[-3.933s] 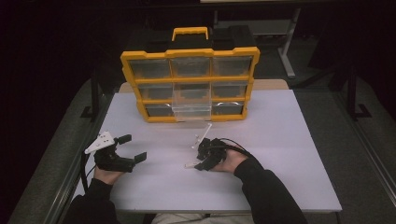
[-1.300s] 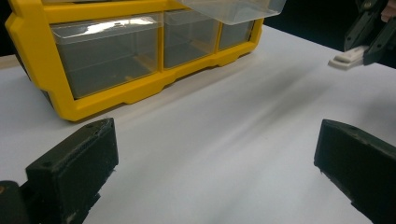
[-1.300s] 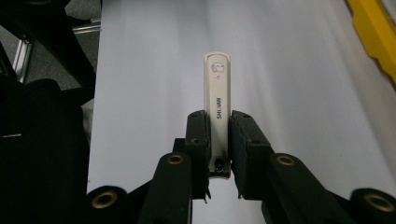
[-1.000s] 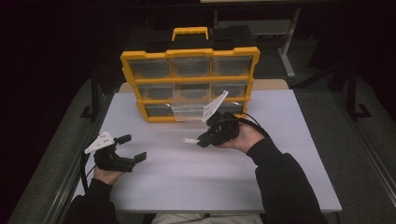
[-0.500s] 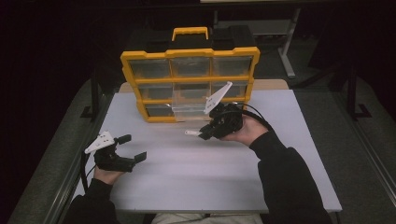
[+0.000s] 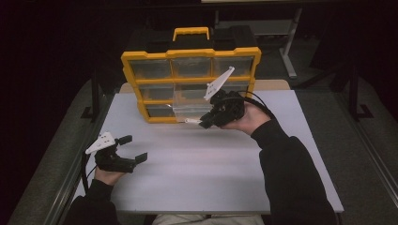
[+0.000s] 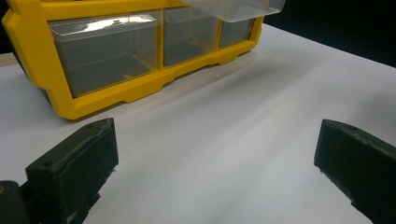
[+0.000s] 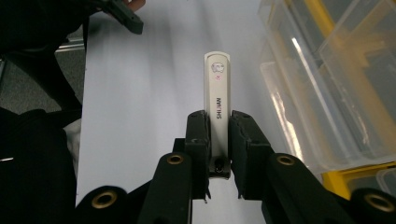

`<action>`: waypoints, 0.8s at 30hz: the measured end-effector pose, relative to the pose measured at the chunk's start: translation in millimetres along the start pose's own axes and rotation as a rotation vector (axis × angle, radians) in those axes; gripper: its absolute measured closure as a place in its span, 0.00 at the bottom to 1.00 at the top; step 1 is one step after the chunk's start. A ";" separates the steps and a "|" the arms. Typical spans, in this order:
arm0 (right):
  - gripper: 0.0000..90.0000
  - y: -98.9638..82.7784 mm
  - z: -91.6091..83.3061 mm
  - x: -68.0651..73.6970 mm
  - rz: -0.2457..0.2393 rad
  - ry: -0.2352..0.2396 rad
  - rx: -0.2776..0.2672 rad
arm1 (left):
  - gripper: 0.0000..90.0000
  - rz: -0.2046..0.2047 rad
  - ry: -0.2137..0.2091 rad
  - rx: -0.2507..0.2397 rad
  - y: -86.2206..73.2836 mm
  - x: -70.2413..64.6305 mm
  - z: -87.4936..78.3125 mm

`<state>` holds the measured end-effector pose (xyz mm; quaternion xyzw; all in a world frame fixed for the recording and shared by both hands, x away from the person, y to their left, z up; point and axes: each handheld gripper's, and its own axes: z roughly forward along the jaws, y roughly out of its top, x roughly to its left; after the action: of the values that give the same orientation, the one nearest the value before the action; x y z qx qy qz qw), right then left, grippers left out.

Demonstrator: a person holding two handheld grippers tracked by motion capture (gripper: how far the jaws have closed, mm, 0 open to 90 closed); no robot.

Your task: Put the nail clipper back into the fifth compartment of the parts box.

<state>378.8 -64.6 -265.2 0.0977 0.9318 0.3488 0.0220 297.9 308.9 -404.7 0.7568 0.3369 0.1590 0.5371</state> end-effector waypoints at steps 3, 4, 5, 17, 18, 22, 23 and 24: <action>0.85 5.2 -4.0 -3.1 0.001 -0.006 -0.003 | 0.00 0.001 0.000 0.001 -0.1 0.4 0.0; 0.85 5.2 -4.0 -3.1 0.001 -0.006 -0.003 | 0.00 0.002 0.000 0.001 -0.1 0.5 0.0; 0.85 7.0 -5.0 -3.9 0.003 -0.010 0.000 | 0.00 0.002 0.000 0.002 0.0 0.5 -0.1; 0.85 19.5 -22.7 -19.3 0.025 -0.050 0.010 | 0.00 0.001 0.001 0.011 -0.3 0.8 1.3; 0.85 20.0 -25.5 -23.2 0.036 -0.060 0.004 | 0.00 0.002 0.000 0.012 -0.4 1.1 1.3; 0.85 20.4 -26.9 -29.1 0.059 -0.064 -0.007 | 0.00 0.001 -0.002 0.011 -0.4 1.1 1.9; 0.85 20.8 -26.5 -31.2 0.069 -0.063 -0.009 | 0.00 0.002 -0.003 0.011 -0.3 1.1 2.1; 0.85 21.0 -25.8 -32.7 0.076 -0.063 -0.011 | 0.00 0.004 -0.003 0.012 -0.2 0.8 2.4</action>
<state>411.4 -72.2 -232.9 0.1440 0.9243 0.3514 0.0384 299.9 307.8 -405.8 0.7608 0.3356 0.1567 0.5329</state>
